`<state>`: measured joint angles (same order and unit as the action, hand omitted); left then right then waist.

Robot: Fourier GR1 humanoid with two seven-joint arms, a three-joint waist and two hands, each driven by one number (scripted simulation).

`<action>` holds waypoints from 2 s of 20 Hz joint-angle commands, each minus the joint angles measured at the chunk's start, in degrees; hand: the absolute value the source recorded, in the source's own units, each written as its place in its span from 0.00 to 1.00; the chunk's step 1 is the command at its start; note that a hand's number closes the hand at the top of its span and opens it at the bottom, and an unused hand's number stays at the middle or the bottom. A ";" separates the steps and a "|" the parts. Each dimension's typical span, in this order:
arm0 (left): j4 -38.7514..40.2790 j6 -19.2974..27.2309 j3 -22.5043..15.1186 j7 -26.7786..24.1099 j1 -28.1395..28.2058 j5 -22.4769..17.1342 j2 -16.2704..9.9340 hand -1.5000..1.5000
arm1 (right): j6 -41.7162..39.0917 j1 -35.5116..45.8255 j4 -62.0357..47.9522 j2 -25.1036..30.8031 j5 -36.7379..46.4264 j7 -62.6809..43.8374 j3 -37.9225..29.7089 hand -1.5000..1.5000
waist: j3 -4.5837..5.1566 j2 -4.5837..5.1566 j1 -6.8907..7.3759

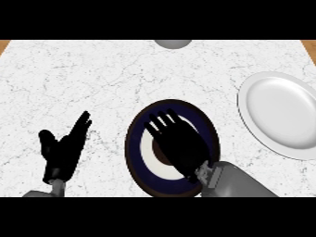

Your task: Pick the croissant from the plate and place it in the plate

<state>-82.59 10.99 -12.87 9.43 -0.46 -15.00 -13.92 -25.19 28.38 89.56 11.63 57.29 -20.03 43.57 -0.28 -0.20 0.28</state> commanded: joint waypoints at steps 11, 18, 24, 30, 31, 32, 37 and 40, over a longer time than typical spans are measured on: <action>-5.00 -2.92 1.46 5.11 3.74 1.75 0.53 0.50 | 3.71 -1.09 -14.56 -4.96 9.69 7.43 -4.12 0.00 | 0.26 0.19 0.17; 1.75 -3.59 3.58 4.70 -2.55 2.66 2.69 0.50 | 6.45 0.93 -19.02 -5.08 15.91 12.78 -1.54 1.00 | 0.27 0.28 -0.09; -1.55 -5.01 3.54 3.53 2.62 3.62 3.35 0.50 | 8.60 -2.34 -15.55 -5.08 20.19 15.45 -2.18 1.00 | 0.28 0.19 -0.01; -0.34 -4.06 4.61 2.28 1.12 3.32 3.67 0.50 | 18.48 -0.53 -12.27 -11.32 17.05 1.08 -16.95 1.00 | 0.16 0.57 -0.60; -0.48 -3.58 4.86 2.18 1.63 3.67 3.38 0.50 | 20.96 -0.95 -12.50 -11.39 17.70 -4.08 -20.89 1.00 | 0.03 0.71 -1.56; -1.00 -3.25 4.59 2.53 2.34 3.51 3.86 0.50 | 21.34 -0.38 -12.77 -11.44 17.77 -8.47 -24.64 1.00 | -0.06 0.75 -2.29; -2.17 -2.87 4.82 2.14 3.33 3.78 3.57 0.50 | 30.50 3.31 -12.00 -11.57 21.87 -27.14 -36.34 1.00 | 0.09 0.90 -2.76; -2.87 -4.16 4.72 2.19 3.21 3.85 2.29 0.50 | 35.59 7.82 -13.22 -11.60 27.06 -38.30 -41.13 1.00 | 0.30 1.35 -0.11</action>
<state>-85.91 7.63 -7.68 11.27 2.43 -11.16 -11.27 4.21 32.30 77.21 0.47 79.96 -45.27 9.40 -0.38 0.57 -1.43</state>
